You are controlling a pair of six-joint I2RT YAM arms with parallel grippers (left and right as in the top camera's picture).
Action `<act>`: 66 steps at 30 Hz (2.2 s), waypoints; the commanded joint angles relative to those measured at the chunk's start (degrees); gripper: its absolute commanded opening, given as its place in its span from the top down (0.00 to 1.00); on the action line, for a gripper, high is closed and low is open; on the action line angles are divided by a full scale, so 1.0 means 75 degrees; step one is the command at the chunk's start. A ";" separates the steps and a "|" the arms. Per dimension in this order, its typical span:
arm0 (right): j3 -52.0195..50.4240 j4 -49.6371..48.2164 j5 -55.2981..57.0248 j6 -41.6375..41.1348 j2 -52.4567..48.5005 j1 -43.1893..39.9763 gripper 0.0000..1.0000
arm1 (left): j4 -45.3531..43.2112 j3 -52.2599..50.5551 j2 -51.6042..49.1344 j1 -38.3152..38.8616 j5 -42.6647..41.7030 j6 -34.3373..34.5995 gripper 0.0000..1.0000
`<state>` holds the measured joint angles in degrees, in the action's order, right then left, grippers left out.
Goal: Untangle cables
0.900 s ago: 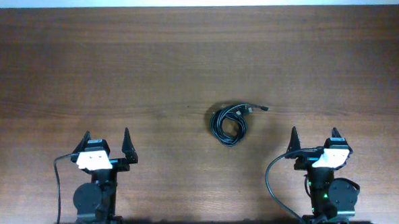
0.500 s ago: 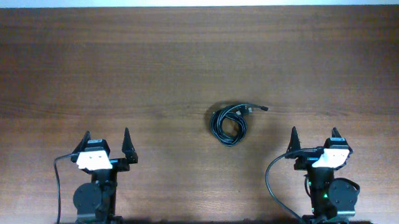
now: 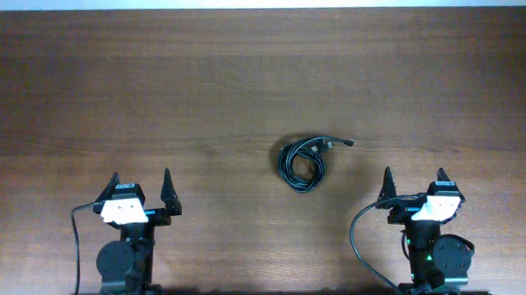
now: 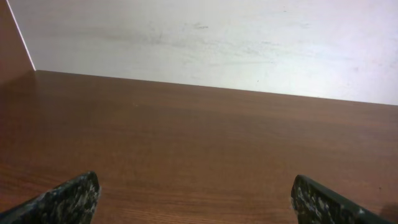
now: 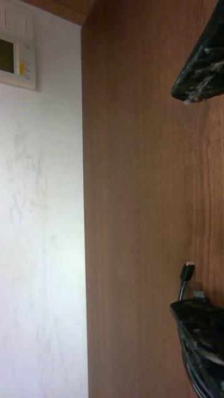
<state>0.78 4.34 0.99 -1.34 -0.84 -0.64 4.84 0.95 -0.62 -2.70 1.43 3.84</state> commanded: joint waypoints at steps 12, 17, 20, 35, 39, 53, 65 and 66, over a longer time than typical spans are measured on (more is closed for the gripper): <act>-0.0061 0.0023 -0.0047 -0.0032 0.0085 0.0050 0.01 | -0.0012 -0.0055 0.0029 -0.0026 -0.0085 -0.0146 0.01; -0.0061 0.0023 -0.0047 -0.0032 0.0085 0.0050 0.01 | -0.0015 -0.0055 0.0029 -0.0026 -0.0085 -0.0149 0.01; -0.0061 0.0023 -0.0047 -0.0032 0.0085 0.0050 0.01 | -0.0015 -0.0055 0.0029 -0.0026 -0.0085 -0.0149 0.01; -0.0061 0.0023 -0.0047 -0.0032 0.0085 0.0050 0.01 | -0.0169 0.0134 0.0029 -0.0023 -0.3905 0.0277 0.01; -0.0061 0.0023 -0.0047 -0.0032 0.0085 0.0050 0.01 | -0.0079 0.0600 0.0029 -0.0023 -0.3911 0.0460 0.01; -0.0061 0.0023 -0.0047 -0.0032 0.0085 0.0050 0.01 | 0.0807 0.1740 -0.0603 -0.0023 -0.3812 0.0455 0.01; -0.0061 0.0023 -0.0047 -0.0032 0.0085 0.0050 0.01 | 0.1070 0.4357 -0.5289 0.0860 -0.3824 0.0455 0.01; -0.0061 0.0023 -0.0047 -0.0032 0.0085 0.0050 0.01 | 0.1064 0.4479 -0.5619 0.1192 -0.3818 0.0455 0.01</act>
<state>0.73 4.29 0.99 -1.37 -0.58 -0.64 12.49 30.76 -36.88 0.86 -26.87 7.16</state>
